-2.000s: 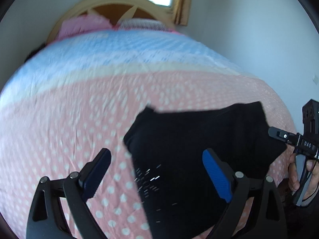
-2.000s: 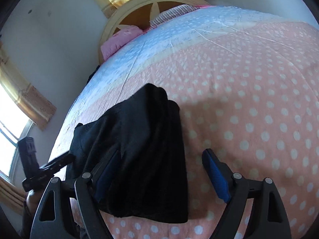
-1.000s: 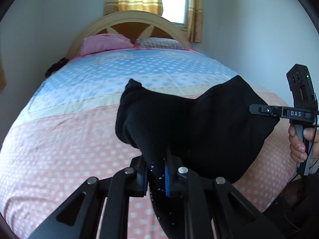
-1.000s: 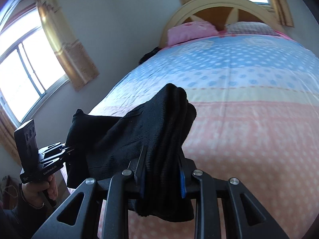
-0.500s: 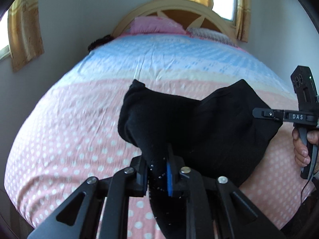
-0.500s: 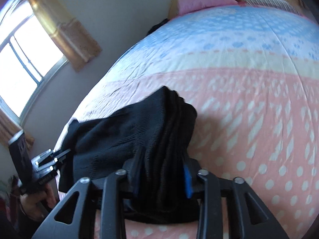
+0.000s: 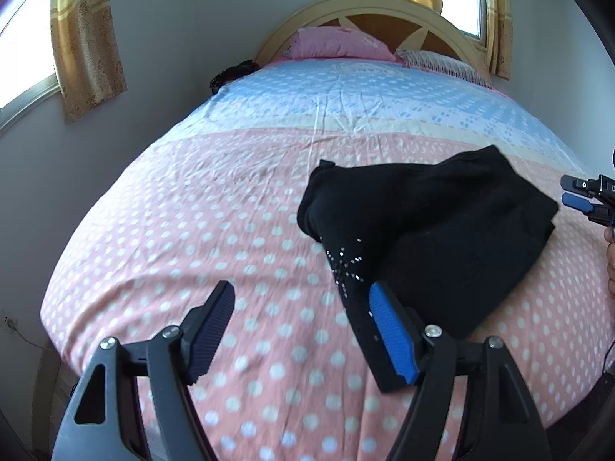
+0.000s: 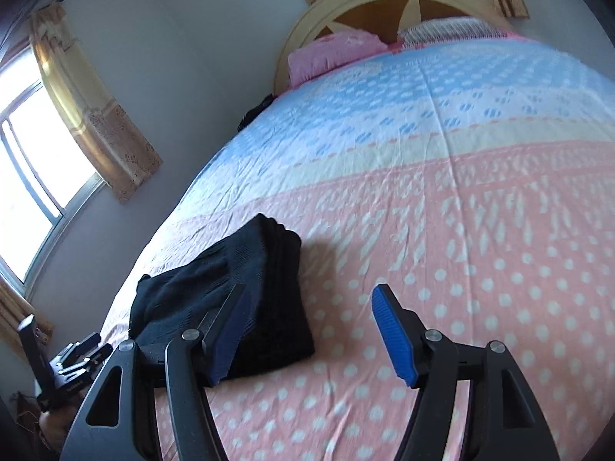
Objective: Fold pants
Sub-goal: 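Release the pants with the left gripper and lift both grippers away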
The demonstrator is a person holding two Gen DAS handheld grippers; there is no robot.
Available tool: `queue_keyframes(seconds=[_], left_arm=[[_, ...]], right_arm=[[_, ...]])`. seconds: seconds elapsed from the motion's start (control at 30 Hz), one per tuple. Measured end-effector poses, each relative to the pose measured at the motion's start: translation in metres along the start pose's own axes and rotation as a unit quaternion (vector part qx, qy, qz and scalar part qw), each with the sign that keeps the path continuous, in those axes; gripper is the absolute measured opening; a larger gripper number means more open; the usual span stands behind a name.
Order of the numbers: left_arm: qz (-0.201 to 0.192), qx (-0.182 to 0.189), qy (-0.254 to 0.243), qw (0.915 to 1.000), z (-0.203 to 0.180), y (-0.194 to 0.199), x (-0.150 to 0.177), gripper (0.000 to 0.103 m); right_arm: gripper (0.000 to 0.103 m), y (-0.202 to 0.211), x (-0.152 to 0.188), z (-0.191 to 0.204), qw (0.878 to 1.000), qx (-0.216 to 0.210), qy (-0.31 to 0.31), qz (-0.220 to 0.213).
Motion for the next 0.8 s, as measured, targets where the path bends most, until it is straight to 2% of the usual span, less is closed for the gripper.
queue_keyframes(seconds=[0.17,0.43,0.53,0.8], left_arm=[[-0.051,0.019,0.015,0.9984,-0.006,0.049,-0.013,0.076],[-0.128,0.071,0.026,0.9889,-0.026,0.108,-0.047,0.081],[-0.141,0.076,0.024,0.9867,-0.028,0.118,-0.052,0.087],[-0.161,0.078,0.029,0.9835,-0.028,0.13,-0.06,0.087]], right_arm=[[0.067,0.055,0.009,0.046,0.999,0.018,0.044,-0.026],[0.069,0.124,0.001,0.107,0.99,0.006,0.12,-0.071],[0.07,0.138,0.0,0.119,0.988,-0.001,0.135,-0.08],[0.07,0.151,0.002,0.125,0.985,0.003,0.152,-0.086]])
Point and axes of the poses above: each gripper's, at about its wrist camera, not at the fingertips, and y roughly against the way its jaws point, z to its left, x to its underside, the point moved 4 cm from there along -y, roughly the way its jaws point, and after that the axes turned 9 degrees about -z, right-handed, at the moved point
